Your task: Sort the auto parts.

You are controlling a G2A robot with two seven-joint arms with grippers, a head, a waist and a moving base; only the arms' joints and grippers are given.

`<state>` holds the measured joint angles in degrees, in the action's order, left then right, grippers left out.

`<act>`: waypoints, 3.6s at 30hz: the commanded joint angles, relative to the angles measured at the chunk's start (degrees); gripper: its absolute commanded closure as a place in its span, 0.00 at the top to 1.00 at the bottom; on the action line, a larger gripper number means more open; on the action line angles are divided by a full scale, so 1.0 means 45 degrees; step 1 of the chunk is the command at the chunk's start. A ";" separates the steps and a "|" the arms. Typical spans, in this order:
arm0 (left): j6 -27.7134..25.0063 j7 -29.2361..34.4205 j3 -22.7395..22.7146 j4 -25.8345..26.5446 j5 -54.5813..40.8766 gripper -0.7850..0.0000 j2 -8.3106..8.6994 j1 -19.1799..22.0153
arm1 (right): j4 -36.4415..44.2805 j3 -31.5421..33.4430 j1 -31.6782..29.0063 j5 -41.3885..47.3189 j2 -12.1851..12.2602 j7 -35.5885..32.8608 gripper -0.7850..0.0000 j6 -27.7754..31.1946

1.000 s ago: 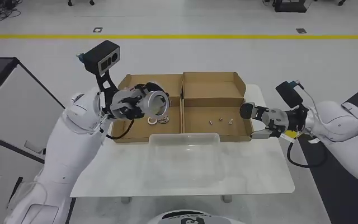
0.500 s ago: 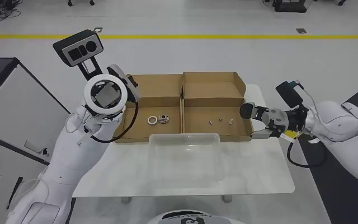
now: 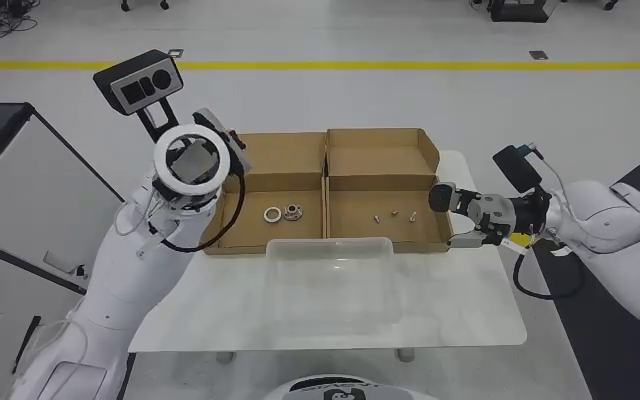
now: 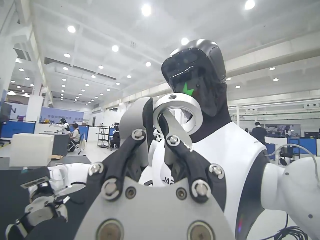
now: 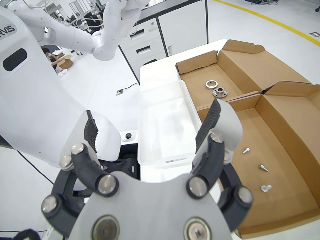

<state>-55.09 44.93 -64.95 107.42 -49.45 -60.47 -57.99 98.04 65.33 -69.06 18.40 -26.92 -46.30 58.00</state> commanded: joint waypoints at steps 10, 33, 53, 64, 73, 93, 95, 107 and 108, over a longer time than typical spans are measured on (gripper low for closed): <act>0.2997 0.0541 -0.1501 -0.0734 0.4182 0.00 0.0299 -0.1271 | -0.0004 0.0004 -0.0004 -0.0014 -0.0010 0.0000 1.00 0.0000; 0.6444 0.1272 -0.1058 -0.2542 1.4305 0.00 0.0439 0.0465 | -0.0004 0.0004 -0.0004 -0.0014 -0.0010 0.0000 1.00 0.0000; 0.6654 0.4017 0.1651 -0.4827 1.9825 0.00 0.0249 0.3077 | -0.0004 0.0004 -0.0004 -0.0014 -0.0010 0.0000 1.00 0.0000; 0.6364 0.4411 0.3941 -0.7564 2.1542 0.00 -0.0335 0.4336 | -0.0004 0.0004 -0.0004 -0.0014 -0.0010 0.0000 1.00 0.0000; 0.6113 0.4842 0.5055 -0.9231 2.2400 0.00 -0.0726 0.4951 | -0.0004 0.0004 -0.0004 -0.0014 -0.0010 0.0000 1.00 0.0000; 0.6362 0.4687 0.5898 -1.0710 2.2273 0.00 -0.1280 0.5378 | -0.0004 0.0004 -0.0004 -0.0014 -0.0010 0.0000 1.00 0.0000; 0.6424 0.4539 0.5939 -1.0714 2.2446 0.00 -0.1272 0.5202 | -0.0004 0.0004 -0.0004 -0.0014 -0.0010 0.0000 1.00 0.0000; 0.6908 0.4376 0.6921 -1.2545 2.3536 0.00 -0.1856 0.5366 | -0.0004 0.0004 -0.0004 -0.0014 -0.0010 0.0000 1.00 0.0000; 0.6917 0.4301 0.6988 -1.2698 2.3563 0.00 -0.1924 0.5411 | -0.0004 0.0004 -0.0004 -0.0014 -0.0010 0.0000 1.00 0.0000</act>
<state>-24.01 64.68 -33.88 51.10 56.46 -68.77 -33.87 98.04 65.33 -69.06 18.40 -26.92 -46.30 58.00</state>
